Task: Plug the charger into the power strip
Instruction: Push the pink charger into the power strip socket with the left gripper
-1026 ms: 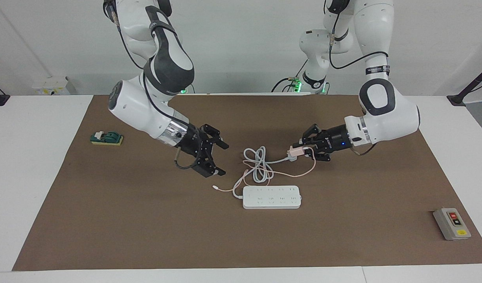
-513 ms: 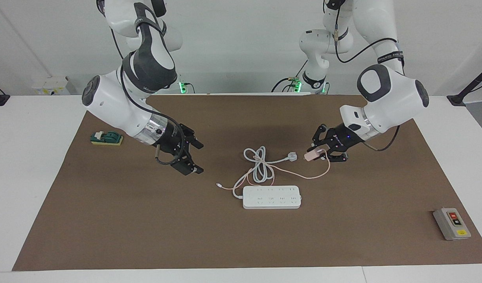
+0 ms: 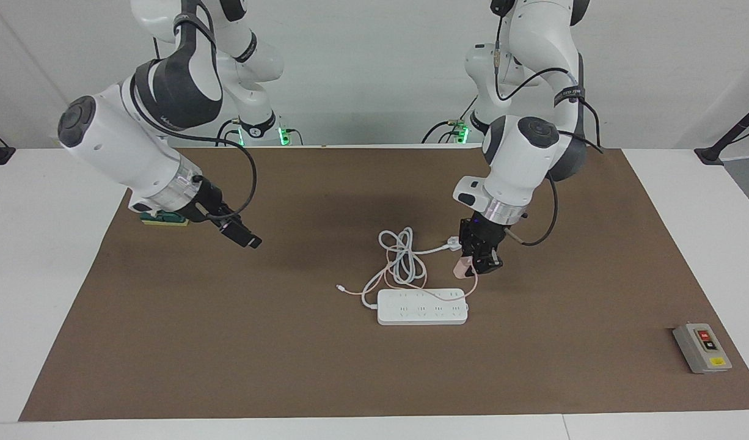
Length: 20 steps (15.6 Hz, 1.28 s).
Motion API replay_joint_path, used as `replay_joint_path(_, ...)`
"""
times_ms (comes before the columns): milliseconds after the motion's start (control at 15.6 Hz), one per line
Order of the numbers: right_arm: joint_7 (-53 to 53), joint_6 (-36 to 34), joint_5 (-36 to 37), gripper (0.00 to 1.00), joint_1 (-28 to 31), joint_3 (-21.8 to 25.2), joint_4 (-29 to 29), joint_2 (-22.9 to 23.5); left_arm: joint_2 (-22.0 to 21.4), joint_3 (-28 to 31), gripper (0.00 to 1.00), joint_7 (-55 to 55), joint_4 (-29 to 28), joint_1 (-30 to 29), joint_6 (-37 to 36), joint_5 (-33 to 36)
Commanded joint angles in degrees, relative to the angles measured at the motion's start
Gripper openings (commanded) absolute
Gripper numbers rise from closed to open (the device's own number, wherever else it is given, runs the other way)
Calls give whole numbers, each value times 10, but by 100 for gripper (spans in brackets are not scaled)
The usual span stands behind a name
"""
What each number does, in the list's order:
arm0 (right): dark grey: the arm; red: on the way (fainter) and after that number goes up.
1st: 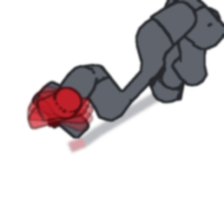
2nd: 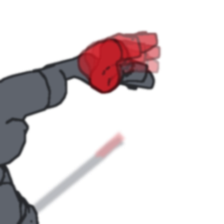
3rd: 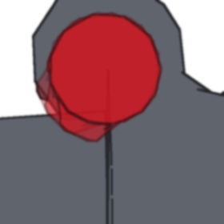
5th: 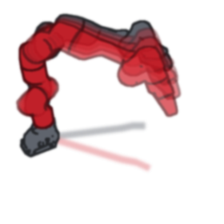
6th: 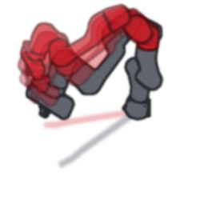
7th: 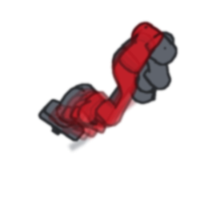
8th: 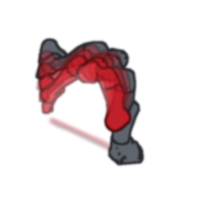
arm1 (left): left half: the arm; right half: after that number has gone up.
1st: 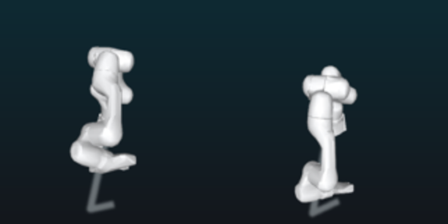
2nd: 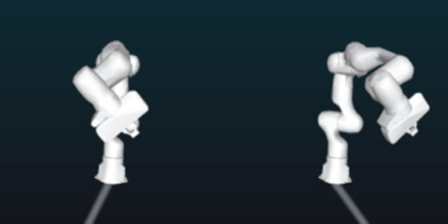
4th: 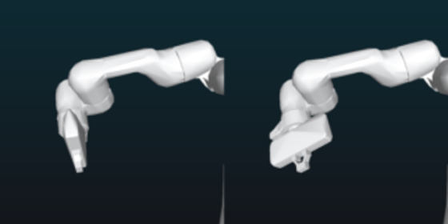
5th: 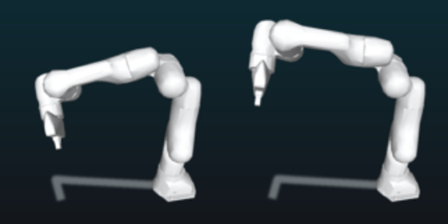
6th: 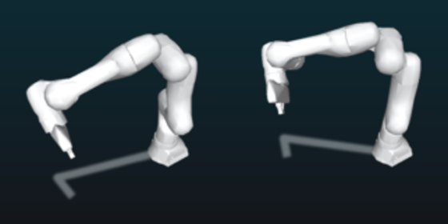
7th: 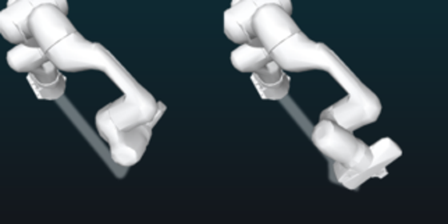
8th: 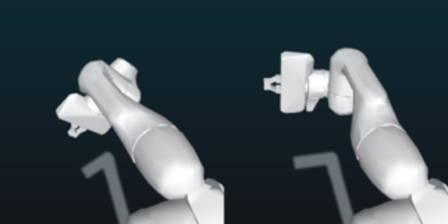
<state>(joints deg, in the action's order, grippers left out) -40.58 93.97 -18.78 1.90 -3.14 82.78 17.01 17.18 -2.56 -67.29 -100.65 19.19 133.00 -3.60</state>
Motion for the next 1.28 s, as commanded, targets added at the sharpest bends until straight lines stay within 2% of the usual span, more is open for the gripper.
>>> replay_joint_path(0, 134, -22, 68, 100, 7, -1, 2, -22, 22, 4, 0, -57, 14, -2, 19, 51)
replay_joint_path(256, 275, -40, 165, 100, 1, -2, 3, -73, 64, 4, 0, -49, 54, 4, 0, 76)
replay_joint_path(577, 385, -91, 192, 100, 4, -8, 13, -144, 79, 3, 0, -30, 60, 6, -25, 67)
replay_joint_path(897, 401, -134, 192, 100, 7, -8, 62, -201, 79, 2, 0, 54, 47, 19, -48, 64)
replay_joint_path(1218, 395, -100, 192, 100, 7, -7, 108, -222, 83, 3, 0, 63, 49, 20, -17, 63)
